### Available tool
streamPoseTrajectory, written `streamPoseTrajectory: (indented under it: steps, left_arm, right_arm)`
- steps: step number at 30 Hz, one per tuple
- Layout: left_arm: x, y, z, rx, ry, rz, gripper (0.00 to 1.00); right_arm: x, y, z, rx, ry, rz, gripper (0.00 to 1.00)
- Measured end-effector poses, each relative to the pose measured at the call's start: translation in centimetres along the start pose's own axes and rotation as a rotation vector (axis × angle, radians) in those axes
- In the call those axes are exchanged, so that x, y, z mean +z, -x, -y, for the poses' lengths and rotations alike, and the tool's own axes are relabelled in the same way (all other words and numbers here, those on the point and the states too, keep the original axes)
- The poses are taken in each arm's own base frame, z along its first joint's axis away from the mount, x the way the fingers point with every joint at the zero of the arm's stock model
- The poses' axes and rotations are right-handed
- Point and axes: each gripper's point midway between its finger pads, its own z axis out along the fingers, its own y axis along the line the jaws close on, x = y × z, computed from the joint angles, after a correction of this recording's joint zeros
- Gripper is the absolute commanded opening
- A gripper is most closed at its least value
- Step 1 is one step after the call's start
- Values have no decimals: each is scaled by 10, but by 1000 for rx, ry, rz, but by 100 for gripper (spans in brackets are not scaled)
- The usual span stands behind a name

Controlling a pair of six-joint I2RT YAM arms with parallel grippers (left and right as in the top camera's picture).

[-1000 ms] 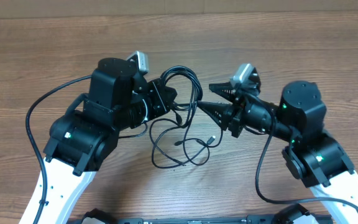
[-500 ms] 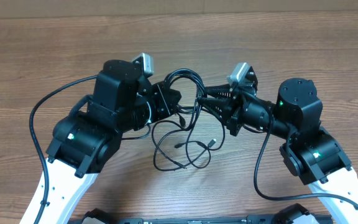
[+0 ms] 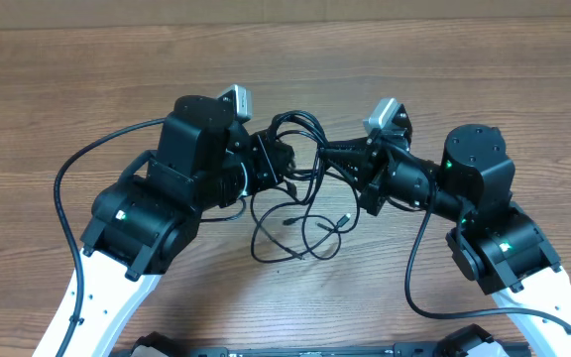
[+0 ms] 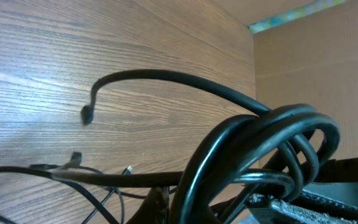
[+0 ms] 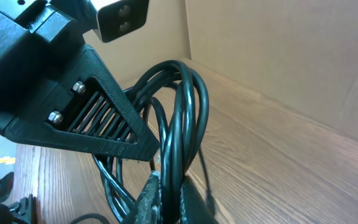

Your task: Untangle cables

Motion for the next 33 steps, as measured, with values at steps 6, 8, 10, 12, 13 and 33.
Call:
streamPoseTrajectory:
  steps: [6, 8, 10, 12, 13, 33]
  left_arm:
    - [1, 2, -14, -35, 82, 36, 4]
    - [0, 0, -25, -76, 135, 45, 4]
    - [-2, -3, -36, -129, 188, 53, 4]
    - [-4, -4, -44, -169, 226, 60, 4]
    - [-6, -4, -51, -189, 257, 74, 4]
    - [-8, 14, -57, -202, 274, 151, 4]
  right_arm:
    - [1, -4, -1, 9, 7, -14, 4]
    - [3, -6, -5, 11, 24, -22, 4]
    - [6, -8, -7, 15, 38, -30, 4]
    - [7, -9, -8, 17, 47, -34, 4]
    - [7, -9, -8, 14, 44, -31, 4]
    - [0, -26, 25, 84, -143, -97, 56]
